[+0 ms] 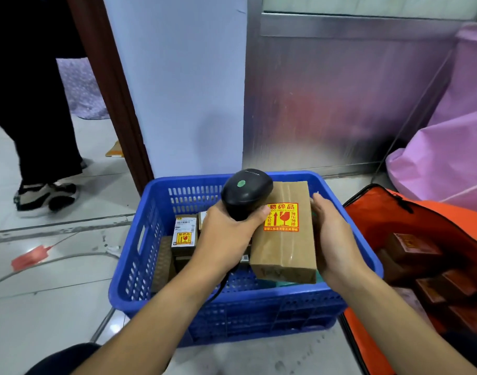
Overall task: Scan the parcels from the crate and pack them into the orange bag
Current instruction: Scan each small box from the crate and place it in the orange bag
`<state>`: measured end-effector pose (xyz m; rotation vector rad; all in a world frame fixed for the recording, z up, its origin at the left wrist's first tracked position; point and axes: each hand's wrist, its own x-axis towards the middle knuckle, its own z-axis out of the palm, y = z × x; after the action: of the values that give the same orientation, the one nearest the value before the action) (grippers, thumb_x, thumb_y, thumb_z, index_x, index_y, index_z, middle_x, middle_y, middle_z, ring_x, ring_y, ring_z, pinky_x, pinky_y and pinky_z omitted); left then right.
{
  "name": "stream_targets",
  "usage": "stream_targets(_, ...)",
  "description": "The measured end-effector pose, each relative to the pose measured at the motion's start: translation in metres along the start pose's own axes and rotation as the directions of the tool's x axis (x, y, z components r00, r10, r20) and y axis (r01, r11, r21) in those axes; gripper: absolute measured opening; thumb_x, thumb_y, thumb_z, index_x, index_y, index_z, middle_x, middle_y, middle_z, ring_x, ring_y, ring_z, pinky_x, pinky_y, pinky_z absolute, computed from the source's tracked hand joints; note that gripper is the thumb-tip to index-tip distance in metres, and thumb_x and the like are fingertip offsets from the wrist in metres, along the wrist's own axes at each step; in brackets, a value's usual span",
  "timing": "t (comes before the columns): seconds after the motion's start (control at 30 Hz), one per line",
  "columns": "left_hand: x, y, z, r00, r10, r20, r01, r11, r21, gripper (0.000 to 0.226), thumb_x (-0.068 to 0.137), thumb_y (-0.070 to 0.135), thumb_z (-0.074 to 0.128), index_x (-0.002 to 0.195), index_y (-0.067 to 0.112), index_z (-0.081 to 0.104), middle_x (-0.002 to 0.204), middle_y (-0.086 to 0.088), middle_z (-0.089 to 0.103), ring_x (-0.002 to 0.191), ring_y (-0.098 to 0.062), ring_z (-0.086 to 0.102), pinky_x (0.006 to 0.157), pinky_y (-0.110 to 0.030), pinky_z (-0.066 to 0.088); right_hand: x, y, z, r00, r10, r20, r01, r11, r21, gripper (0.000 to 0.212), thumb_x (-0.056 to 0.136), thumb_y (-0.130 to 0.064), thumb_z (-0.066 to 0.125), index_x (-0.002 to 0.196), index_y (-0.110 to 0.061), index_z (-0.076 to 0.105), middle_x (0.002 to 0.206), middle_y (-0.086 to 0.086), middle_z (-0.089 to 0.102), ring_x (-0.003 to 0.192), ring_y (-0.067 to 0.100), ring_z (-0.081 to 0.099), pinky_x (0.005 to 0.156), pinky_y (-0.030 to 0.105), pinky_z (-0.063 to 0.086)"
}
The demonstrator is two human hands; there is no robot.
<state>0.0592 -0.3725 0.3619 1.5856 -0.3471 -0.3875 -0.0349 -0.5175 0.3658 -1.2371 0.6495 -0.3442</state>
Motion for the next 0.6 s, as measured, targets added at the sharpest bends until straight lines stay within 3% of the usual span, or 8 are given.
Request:
stream_targets(0.1, 0.0, 0.006, -0.001, 0.999, -0.007, -0.052, 0.006, 1.0, -0.015, 0.025, 0.087, 0.035, 0.081, 0.108, 0.025, 0.074, 0.094, 0.012, 0.079, 0.088, 0.003, 0.072, 0.069, -0.014, 0.052, -0.003, -0.001, -0.002, 0.993, 0.08, 0.083, -0.087, 0.992, 0.092, 0.047, 0.103, -0.054, 0.043, 0.125, -0.024, 0.072, 0.115, 0.007, 0.078, 0.108, 0.026, 0.074, 0.106, 0.054, 0.05)
stream_targets(0.2, 0.001, 0.005, -0.002, 0.997, 0.018, -0.077, -0.022, 0.999, -0.042, 0.018, 0.09, 0.031, 0.079, 0.106, 0.024, 0.073, 0.091, 0.011, 0.077, 0.076, 0.011, 0.068, 0.058, -0.006, 0.047, -0.009, 0.0, 0.001, 0.954, 0.182, 0.237, -0.216, 0.968, 0.127, 0.056, 0.095, -0.066, 0.045, 0.127, -0.027, 0.069, 0.117, 0.01, 0.077, 0.108, 0.032, 0.074, 0.1, 0.054, 0.052)
stream_targets(0.3, 0.002, 0.005, -0.004, 0.994, 0.023, -0.108, -0.029, 0.998, -0.052, 0.02, 0.088, 0.033, 0.081, 0.105, 0.026, 0.074, 0.092, 0.013, 0.078, 0.088, 0.005, 0.071, 0.069, -0.012, 0.052, -0.018, 0.003, 0.007, 0.922, 0.176, 0.344, -0.256, 0.945, 0.202, 0.057, 0.087, -0.062, 0.051, 0.125, -0.023, 0.069, 0.117, 0.016, 0.076, 0.112, 0.037, 0.071, 0.096, 0.054, 0.052)
stream_targets(0.4, 0.002, 0.005, -0.005, 0.994, 0.026, -0.109, -0.033, 0.998, -0.06, 0.011, 0.09, 0.028, 0.08, 0.095, 0.021, 0.074, 0.071, 0.012, 0.076, 0.07, -0.001, 0.07, 0.064, -0.015, 0.052, -0.021, 0.003, 0.006, 0.93, 0.1, 0.353, -0.174, 0.967, 0.186, 0.06, 0.075, -0.047, 0.059, 0.125, -0.015, 0.067, 0.113, 0.016, 0.077, 0.106, 0.036, 0.071, 0.085, 0.051, 0.058)
stream_targets(0.47, 0.002, 0.007, -0.007, 0.994, 0.025, -0.103, -0.031, 0.998, -0.056, 0.015, 0.091, 0.028, 0.078, 0.092, 0.013, 0.074, 0.055, 0.002, 0.062, 0.055, -0.013, 0.058, 0.057, -0.022, 0.046, -0.02, -0.001, 0.005, 0.95, 0.046, 0.31, -0.081, 0.992, 0.1, 0.052, 0.074, -0.041, 0.069, 0.12, -0.017, 0.067, 0.102, 0.008, 0.079, 0.094, 0.028, 0.073, 0.079, 0.05, 0.061)
stream_targets(0.53, 0.001, 0.009, -0.009, 0.997, 0.01, -0.08, -0.015, 0.998, -0.064, 0.024, 0.09, 0.033, 0.078, 0.097, 0.01, 0.074, 0.055, -0.008, 0.053, 0.054, -0.019, 0.05, 0.055, -0.026, 0.042, -0.016, -0.004, 0.003, 0.975, -0.022, 0.222, 0.041, 0.996, -0.083, 0.047, 0.078, -0.047, 0.075, 0.12, -0.028, 0.066, 0.107, 0.0, 0.079, 0.095, 0.018, 0.075, 0.082, 0.045, 0.061)
stream_targets(0.6, -0.002, 0.01, -0.009, 0.999, -0.023, -0.038, 0.021, 0.997, -0.07, 0.031, 0.088, 0.038, 0.08, 0.099, 0.01, 0.075, 0.057, -0.01, 0.053, 0.054, -0.02, 0.049, 0.052, -0.025, 0.041, -0.01, -0.003, 0.0, 0.984, -0.081, 0.16, 0.117, 0.966, -0.229, 0.064, 0.076, -0.061, 0.076, 0.132, -0.034, 0.059, 0.113, -0.007, 0.077, 0.096, 0.007, 0.075, 0.077, 0.035, 0.059)
